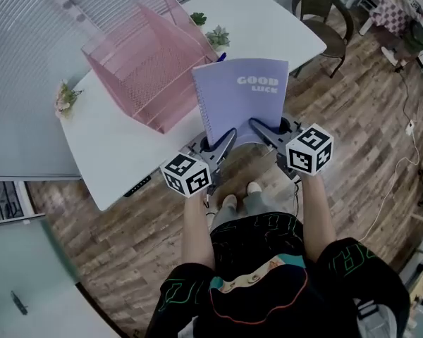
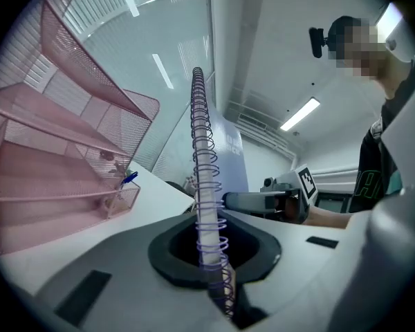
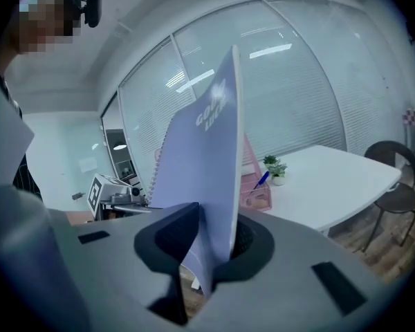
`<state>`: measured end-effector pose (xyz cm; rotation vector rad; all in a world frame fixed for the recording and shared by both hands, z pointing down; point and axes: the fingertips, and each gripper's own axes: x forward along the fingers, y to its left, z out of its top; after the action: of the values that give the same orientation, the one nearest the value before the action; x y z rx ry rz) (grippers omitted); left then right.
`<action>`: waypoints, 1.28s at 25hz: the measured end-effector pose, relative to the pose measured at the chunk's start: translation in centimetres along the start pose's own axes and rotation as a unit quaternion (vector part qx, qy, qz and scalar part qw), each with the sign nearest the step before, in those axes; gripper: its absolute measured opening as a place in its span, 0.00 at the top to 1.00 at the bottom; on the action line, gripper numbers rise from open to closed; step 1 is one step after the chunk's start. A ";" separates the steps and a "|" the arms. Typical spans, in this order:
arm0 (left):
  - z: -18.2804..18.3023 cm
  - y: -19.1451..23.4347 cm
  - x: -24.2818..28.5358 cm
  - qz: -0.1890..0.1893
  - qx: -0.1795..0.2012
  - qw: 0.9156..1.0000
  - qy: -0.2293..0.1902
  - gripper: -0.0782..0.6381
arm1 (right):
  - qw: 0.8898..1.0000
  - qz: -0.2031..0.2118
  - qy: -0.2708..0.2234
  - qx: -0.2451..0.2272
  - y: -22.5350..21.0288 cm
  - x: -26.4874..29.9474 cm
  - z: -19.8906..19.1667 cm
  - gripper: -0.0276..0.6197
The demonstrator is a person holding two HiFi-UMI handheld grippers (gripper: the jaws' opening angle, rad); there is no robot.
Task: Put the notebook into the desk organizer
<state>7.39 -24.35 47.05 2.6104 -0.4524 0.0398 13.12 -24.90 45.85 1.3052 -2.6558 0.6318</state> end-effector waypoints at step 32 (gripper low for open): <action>-2.8 6.4 -10.1 0.097 -0.247 0.956 -0.125 0.85 | 0.951 0.231 0.193 0.077 5.8 11.8 -4.3 0.83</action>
<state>-4.10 -25.17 51.39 2.0778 -0.7062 -0.3051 0.93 -28.61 51.24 0.4943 -2.6113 1.0447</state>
